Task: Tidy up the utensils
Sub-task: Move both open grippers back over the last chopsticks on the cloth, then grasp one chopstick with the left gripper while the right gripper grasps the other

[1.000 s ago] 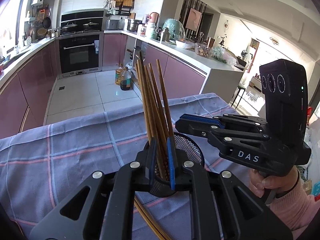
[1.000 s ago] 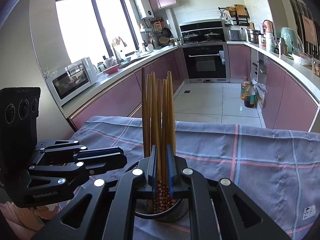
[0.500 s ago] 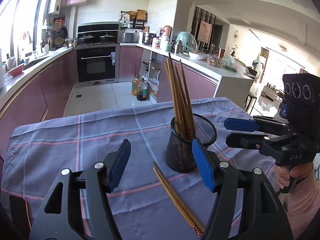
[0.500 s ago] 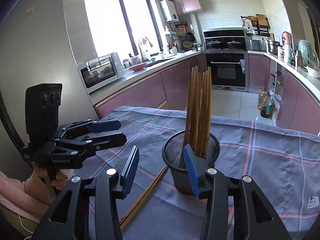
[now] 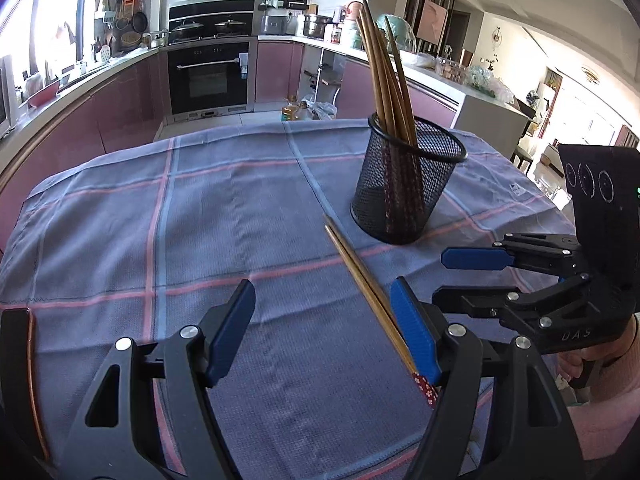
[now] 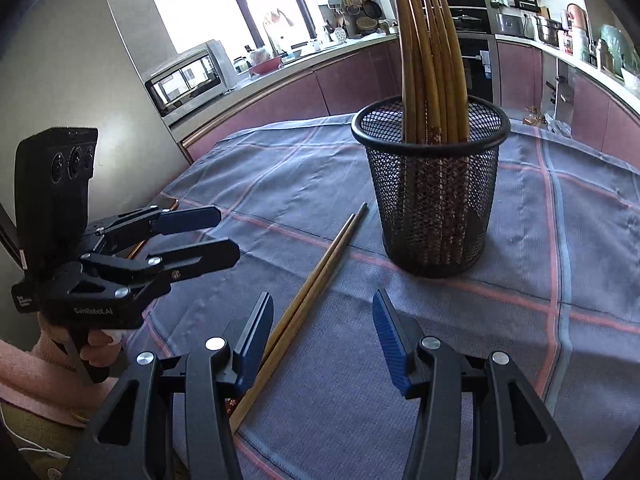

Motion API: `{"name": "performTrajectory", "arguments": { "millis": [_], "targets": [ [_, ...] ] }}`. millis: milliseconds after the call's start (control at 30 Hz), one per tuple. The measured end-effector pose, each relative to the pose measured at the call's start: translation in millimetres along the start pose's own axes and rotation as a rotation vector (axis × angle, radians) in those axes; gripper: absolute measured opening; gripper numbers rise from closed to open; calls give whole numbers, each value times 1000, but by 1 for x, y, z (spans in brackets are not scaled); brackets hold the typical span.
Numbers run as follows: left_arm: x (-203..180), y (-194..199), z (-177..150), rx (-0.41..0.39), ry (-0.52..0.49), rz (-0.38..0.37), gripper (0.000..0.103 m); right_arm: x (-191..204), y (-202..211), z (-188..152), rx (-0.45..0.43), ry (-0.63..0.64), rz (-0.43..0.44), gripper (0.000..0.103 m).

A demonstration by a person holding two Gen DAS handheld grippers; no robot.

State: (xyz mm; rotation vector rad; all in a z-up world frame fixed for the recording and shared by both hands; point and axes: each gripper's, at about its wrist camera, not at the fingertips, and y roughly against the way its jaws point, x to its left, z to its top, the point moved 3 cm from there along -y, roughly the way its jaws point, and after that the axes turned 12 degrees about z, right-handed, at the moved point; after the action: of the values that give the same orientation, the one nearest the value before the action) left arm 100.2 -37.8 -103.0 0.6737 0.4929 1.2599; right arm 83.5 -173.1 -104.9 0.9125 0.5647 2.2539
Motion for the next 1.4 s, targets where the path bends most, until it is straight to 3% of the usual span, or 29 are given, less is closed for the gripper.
{"name": "performTrajectory", "arguments": {
  "millis": [300,800,1067,1400],
  "targets": [
    [-30,-17,-19,71,-86,-33,69,-5,1,-5,-9,-36,-7,49],
    [-37,-34,-25,111,-106,16,66,-4,-5,-1,5,-28,-14,49],
    [-32,-35,-25,111,-83,18,53,-2,-16,1,19,-18,-24,49],
    [-24,-35,-28,110,-61,-10,42,-1,-38,6,60,-6,-48,32]
  ]
}}
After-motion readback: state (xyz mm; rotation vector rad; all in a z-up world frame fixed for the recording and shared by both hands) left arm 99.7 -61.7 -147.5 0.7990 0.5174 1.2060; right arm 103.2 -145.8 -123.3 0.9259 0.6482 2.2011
